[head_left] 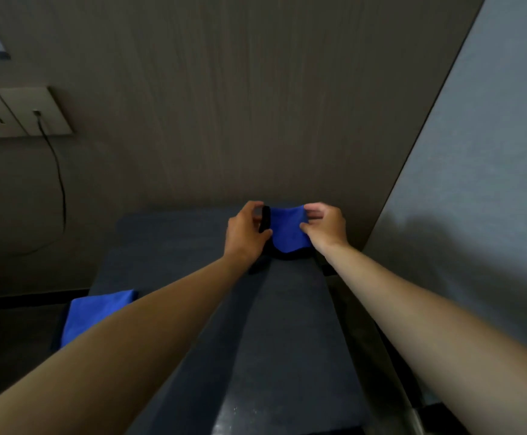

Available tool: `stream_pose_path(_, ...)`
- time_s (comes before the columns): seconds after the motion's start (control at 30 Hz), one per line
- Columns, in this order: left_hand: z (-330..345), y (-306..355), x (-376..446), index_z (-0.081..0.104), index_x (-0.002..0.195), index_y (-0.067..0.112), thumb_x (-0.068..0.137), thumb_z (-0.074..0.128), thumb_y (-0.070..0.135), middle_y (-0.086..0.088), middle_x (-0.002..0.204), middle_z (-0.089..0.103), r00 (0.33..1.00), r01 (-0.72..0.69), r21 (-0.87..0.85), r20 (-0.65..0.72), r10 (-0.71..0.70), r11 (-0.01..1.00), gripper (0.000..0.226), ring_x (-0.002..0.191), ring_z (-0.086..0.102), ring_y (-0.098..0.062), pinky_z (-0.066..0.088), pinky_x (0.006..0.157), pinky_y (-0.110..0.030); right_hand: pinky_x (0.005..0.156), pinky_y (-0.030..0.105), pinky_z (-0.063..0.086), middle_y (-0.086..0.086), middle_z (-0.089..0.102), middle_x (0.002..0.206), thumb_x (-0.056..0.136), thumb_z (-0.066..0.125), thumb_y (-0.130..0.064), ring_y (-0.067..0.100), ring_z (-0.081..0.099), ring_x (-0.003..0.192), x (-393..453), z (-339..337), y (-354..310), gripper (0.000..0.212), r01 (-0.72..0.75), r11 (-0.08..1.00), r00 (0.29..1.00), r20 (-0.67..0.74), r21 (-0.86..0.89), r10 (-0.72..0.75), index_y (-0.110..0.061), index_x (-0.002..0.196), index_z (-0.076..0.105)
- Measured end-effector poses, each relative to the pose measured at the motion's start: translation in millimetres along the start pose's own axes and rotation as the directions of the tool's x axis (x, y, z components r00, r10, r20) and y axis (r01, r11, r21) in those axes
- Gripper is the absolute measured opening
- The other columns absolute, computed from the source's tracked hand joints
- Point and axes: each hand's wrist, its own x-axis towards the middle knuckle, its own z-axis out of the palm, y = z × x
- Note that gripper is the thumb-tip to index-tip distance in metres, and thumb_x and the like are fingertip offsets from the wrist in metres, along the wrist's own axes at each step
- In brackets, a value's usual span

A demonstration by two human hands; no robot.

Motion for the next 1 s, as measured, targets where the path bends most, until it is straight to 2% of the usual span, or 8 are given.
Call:
stream_pose_path(0.13,14.7,-13.1,19.1,0.053,0.131,0.022,0.078,0.079,0.01,-0.002,0.113,0.069,1.0,-0.021,0.061,-0.006,0.022,0.998,0.06,0.1,0.066,-0.017,0.056,0.09,-0.035,0.081,0.023,0.052,0.004,0.069,0.111,0.083,0.071,0.004,0.012,0.065,0.092,23.3,10.7,7.4,0.04,0.047,0.997,0.999,-0.003,-0.066,-0.047,-0.014,0.118,0.067)
stream_pose_path(0.2,17.9,-16.5,25.6,0.052,0.132,0.018,0.08,0.078,0.01,-0.003,0.122,0.067,0.999,-0.036,0.059,-0.025,0.038,0.998,0.059,0.111,0.063,-0.018,0.052,0.096,-0.033,0.091,0.028,0.053,0.005,0.068,0.118,0.087,0.069,0.001,0.015,0.065,0.1,29.6,13.9,9.9,0.039,0.047,0.996,0.999,0.012,-0.076,-0.046,-0.013,0.122,0.065)
stream_pose_path(0.27,19.0,-18.8,28.8,0.052,0.134,0.016,0.084,0.075,0.015,-0.004,0.131,0.06,0.995,-0.07,0.145,-0.064,0.08,0.987,0.055,0.124,0.054,-0.021,0.045,0.103,-0.032,0.098,0.031,0.05,0.005,0.064,0.126,0.092,0.066,-0.009,0.018,0.062,0.114,28.7,16.2,11.1,0.037,0.069,0.981,0.998,0.019,-0.184,-0.066,-0.014,0.128,0.062)
stream_pose_path(0.33,20.9,-19.2,24.4,0.052,0.135,0.016,0.089,0.068,0.022,-0.004,0.138,0.054,0.985,-0.146,0.26,-0.046,0.163,0.955,0.049,0.131,0.045,-0.022,0.039,0.105,-0.032,0.101,0.032,0.046,0.005,0.058,0.133,0.095,0.061,-0.02,0.022,0.057,0.121,19.7,17.5,13.3,0.036,0.157,0.9,0.987,0.029,-0.407,-0.159,-0.014,0.131,0.06)
stream_pose_path(0.4,26.3,-19.6,16.1,0.052,0.136,0.014,0.094,0.062,0.028,-0.005,0.143,0.051,0.968,-0.248,0.328,0.056,0.244,0.911,0.046,0.135,0.042,-0.023,0.036,0.108,-0.033,0.109,0.036,0.04,0.007,0.052,0.143,0.096,0.056,-0.025,0.025,0.051,0.129,8.1,20.2,17.1,0.04,0.289,0.763,0.954,0.113,-0.578,-0.277,-0.011,0.134,0.058)
stream_pose_path(0.5,37.7,-22.3,7.9,0.043,0.146,0.012,0.1,0.047,0.039,-0.007,0.155,0.038,0.954,-0.292,0.448,0.199,0.224,0.845,0.053,0.146,0.029,-0.023,0.024,0.119,-0.035,0.118,0.041,0.027,0.009,0.034,0.158,0.101,0.045,-0.031,0.025,0.036,0.142,-6.3,26.6,18.8,0.048,0.339,0.617,0.941,0.245,-0.71,-0.235,-0.011,0.145,0.046)
stream_pose_path(0.67,40.9,-24.8,15.4,0.028,0.154,0.015,0.103,0.035,0.044,-0.003,0.162,0.023,0.959,-0.224,0.535,0.272,0.085,0.815,0.059,0.151,0.017,-0.019,0.016,0.121,-0.04,0.12,0.041,0.015,0.012,0.018,0.163,0.105,0.035,-0.031,0.025,0.02,0.149,-7.8,38.0,13.4,0.054,0.283,0.562,0.959,0.247,-0.777,-0.14,-0.008,0.153,0.027)
stream_pose_path(1.0,47.3,-26.6,40.1,0.02,0.156,0.013,0.104,0.031,0.043,-0.004,0.165,0.015,0.952,-0.217,0.57,0.302,0.044,0.792,0.061,0.152,0.011,-0.021,0.015,0.121,-0.042,0.121,0.043,0.021,0.015,0.013,0.163,0.104,0.037,-0.03,0.03,0.02,0.149,11.4,48.6,8.4,0.057,0.248,0.576,0.967,0.239,-0.779,-0.092,-0.007,0.154,0.023)
